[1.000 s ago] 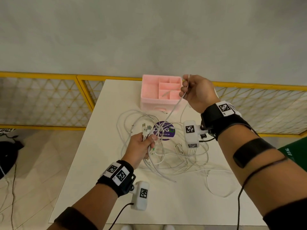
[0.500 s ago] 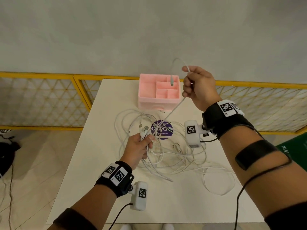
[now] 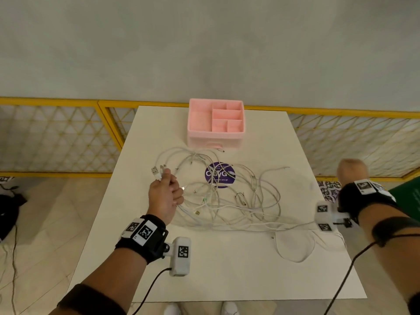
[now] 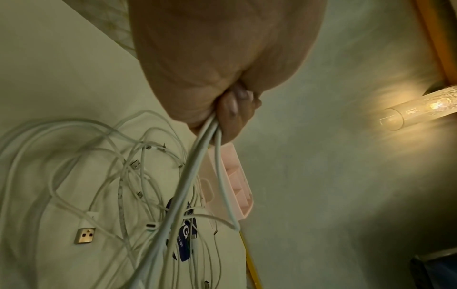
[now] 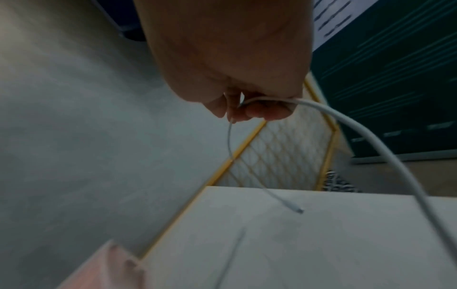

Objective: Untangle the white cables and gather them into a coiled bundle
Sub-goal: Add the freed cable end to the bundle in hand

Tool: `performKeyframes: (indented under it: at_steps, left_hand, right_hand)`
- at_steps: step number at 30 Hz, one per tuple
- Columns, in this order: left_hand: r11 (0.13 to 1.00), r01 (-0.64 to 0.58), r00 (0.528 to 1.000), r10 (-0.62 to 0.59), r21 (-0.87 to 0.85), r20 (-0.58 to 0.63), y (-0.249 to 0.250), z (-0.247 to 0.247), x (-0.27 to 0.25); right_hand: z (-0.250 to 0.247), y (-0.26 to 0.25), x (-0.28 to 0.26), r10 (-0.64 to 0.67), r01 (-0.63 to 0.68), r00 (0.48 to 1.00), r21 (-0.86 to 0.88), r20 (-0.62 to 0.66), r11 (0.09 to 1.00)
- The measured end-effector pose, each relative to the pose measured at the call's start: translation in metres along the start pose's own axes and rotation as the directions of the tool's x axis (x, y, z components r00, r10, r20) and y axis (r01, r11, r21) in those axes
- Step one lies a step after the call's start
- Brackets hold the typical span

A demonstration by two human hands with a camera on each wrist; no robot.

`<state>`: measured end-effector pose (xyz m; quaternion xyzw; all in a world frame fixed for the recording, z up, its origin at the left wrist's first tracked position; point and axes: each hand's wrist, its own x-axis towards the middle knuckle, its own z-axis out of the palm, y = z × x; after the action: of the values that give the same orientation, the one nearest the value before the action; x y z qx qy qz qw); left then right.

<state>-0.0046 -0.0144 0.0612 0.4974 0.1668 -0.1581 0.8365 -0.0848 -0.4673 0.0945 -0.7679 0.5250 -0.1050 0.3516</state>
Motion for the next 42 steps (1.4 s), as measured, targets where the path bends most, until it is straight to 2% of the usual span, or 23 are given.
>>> performKeyframes:
  at_steps: [4, 6, 7, 8, 9, 10, 11, 13, 15, 16, 17, 18, 21, 24, 28, 30, 36, 39, 42]
  left_hand:
    - [1.0, 0.004, 1.0, -0.003, -0.026, 0.019, -0.001, 0.007, -0.001]
    - [1.0, 0.016, 0.999, -0.015, -0.021, 0.032, -0.002, 0.012, -0.003]
    - [1.0, 0.02, 0.999, -0.019, -0.018, 0.039, -0.003, 0.014, -0.004]
    - [1.0, 0.021, 0.999, -0.021, -0.017, 0.048, -0.002, 0.017, -0.005]
    - [1.0, 0.025, 0.998, -0.024, -0.019, 0.057, -0.002, 0.019, -0.006]
    - [0.999, 0.03, 0.997, -0.029, -0.022, 0.067, -0.002, 0.021, -0.006]
    - [0.999, 0.036, 0.997, -0.034, -0.025, 0.075, -0.002, 0.023, -0.007]
    - [0.999, 0.04, 0.996, -0.037, -0.033, 0.082, -0.002, 0.028, -0.01]
    - [0.998, 0.022, 0.997, -0.018, -0.062, 0.077, 0.0, 0.033, -0.014]
    - [0.996, 0.008, 0.997, -0.002, -0.087, 0.071, 0.002, 0.035, -0.015]
    - [0.993, -0.009, 0.998, 0.017, -0.117, 0.063, 0.004, 0.036, -0.016]
    - [0.989, -0.027, 0.998, 0.035, -0.145, 0.051, 0.007, 0.036, -0.015]
    - [0.983, -0.077, 0.997, 0.081, -0.165, 0.018, 0.018, 0.022, -0.009]
    - [0.98, -0.134, 0.991, 0.128, -0.145, -0.046, 0.027, 0.001, 0.001]
    - [0.985, -0.154, 0.978, 0.14, -0.082, -0.156, 0.023, -0.015, 0.012]
    - [0.986, -0.155, 0.968, 0.139, -0.067, -0.207, 0.02, -0.019, 0.016]
    - [0.983, -0.164, 0.952, 0.136, -0.084, -0.275, 0.02, -0.024, 0.024]
    - [0.988, -0.144, 0.955, 0.125, -0.053, -0.268, 0.01, -0.017, 0.024]
    - [0.993, -0.117, 0.963, 0.105, -0.034, -0.247, -0.001, -0.006, 0.019]
  right_hand:
    - [0.004, 0.039, 0.003, 0.115, -0.099, 0.991, -0.201, 0.07, 0.975]
    - [0.018, 0.038, -0.004, 0.171, -0.129, 0.981, -0.353, 0.091, 0.927]
    - [0.027, 0.03, -0.014, 0.155, -0.106, 0.985, -0.429, 0.08, 0.897]
    - [0.035, 0.017, -0.028, 0.069, -0.021, 0.994, -0.465, 0.086, 0.885]
    - [0.045, 0.001, -0.046, -0.073, 0.122, 0.989, -0.421, 0.13, 0.899]
    - [0.056, -0.016, -0.067, -0.229, 0.285, 0.949, -0.277, 0.219, 0.918]
    - [0.067, -0.03, -0.088, -0.366, 0.413, 0.867, -0.078, 0.338, 0.907]
    - [0.087, -0.057, -0.14, -0.545, 0.544, 0.629, 0.187, 0.555, 0.818]
    - [0.109, -0.074, -0.189, -0.625, 0.648, 0.399, 0.276, 0.671, 0.71]
    - [0.12, -0.079, -0.211, -0.642, 0.701, 0.303, 0.292, 0.704, 0.65]
    - [0.13, -0.081, -0.232, -0.649, 0.74, 0.228, 0.304, 0.726, 0.6]
    - [0.139, -0.081, -0.246, -0.645, 0.758, 0.186, 0.309, 0.742, 0.574]
    - [0.158, -0.07, -0.255, -0.598, 0.766, 0.191, 0.263, 0.778, 0.587]
    - [0.161, -0.05, -0.238, -0.575, 0.854, 0.188, 0.156, 0.796, 0.495]
    - [0.147, -0.026, -0.207, -0.516, 0.908, 0.223, 0.017, 0.827, 0.419]
    - [0.137, -0.013, -0.188, -0.49, 0.909, 0.273, -0.054, 0.828, 0.414]
    - [0.092, 0.04, -0.122, -0.439, 0.823, 0.473, -0.206, 0.764, 0.529]
    - [0.078, 0.054, -0.099, -0.439, 0.802, 0.541, -0.283, 0.718, 0.526]
    - [0.069, 0.063, -0.072, -0.478, 0.787, 0.582, -0.307, 0.658, 0.535]
